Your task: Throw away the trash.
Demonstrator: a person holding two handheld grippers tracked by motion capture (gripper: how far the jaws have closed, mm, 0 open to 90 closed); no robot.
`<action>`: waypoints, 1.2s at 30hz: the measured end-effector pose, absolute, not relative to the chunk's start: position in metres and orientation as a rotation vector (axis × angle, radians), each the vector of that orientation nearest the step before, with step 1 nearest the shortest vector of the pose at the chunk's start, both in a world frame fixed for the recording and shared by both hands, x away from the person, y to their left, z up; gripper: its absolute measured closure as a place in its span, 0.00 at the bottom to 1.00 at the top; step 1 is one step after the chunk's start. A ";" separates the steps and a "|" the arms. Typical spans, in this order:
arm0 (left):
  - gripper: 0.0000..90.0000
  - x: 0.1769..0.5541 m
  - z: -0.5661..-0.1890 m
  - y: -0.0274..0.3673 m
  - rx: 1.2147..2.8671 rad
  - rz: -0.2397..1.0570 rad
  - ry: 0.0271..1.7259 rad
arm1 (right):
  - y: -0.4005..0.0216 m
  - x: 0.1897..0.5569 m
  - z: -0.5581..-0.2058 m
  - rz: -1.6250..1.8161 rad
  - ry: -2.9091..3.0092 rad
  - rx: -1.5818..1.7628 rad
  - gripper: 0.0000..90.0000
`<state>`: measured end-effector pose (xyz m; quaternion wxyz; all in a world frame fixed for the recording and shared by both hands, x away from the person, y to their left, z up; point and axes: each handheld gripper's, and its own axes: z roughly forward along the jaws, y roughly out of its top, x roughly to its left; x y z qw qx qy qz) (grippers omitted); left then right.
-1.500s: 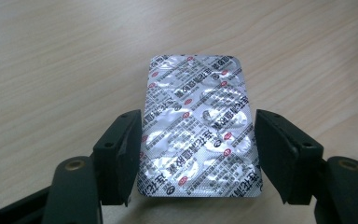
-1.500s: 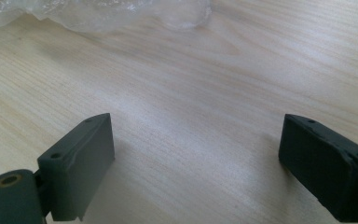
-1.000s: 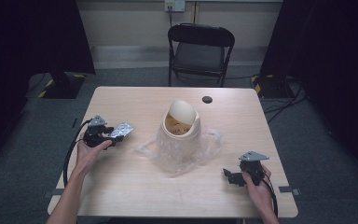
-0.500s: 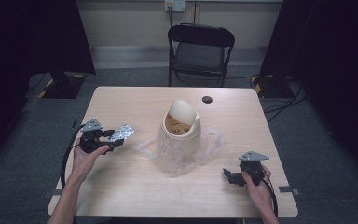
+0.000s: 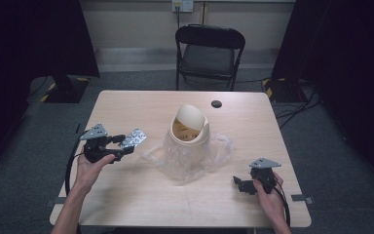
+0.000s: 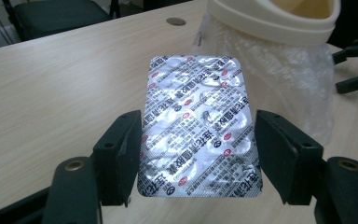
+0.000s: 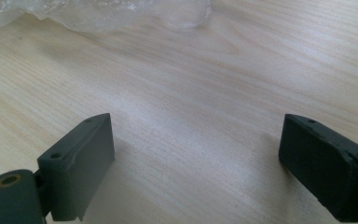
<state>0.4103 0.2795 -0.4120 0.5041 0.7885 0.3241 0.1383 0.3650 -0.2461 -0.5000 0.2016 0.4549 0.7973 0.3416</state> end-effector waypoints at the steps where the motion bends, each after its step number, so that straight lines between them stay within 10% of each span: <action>1: 0.38 0.409 -0.410 0.277 1.904 0.332 0.781 | -0.246 0.365 -0.500 0.954 2.227 1.270 0.11; 36: 0.38 0.401 -0.360 0.194 1.951 0.278 0.595 | -0.246 0.365 -0.500 0.954 2.227 1.270 0.11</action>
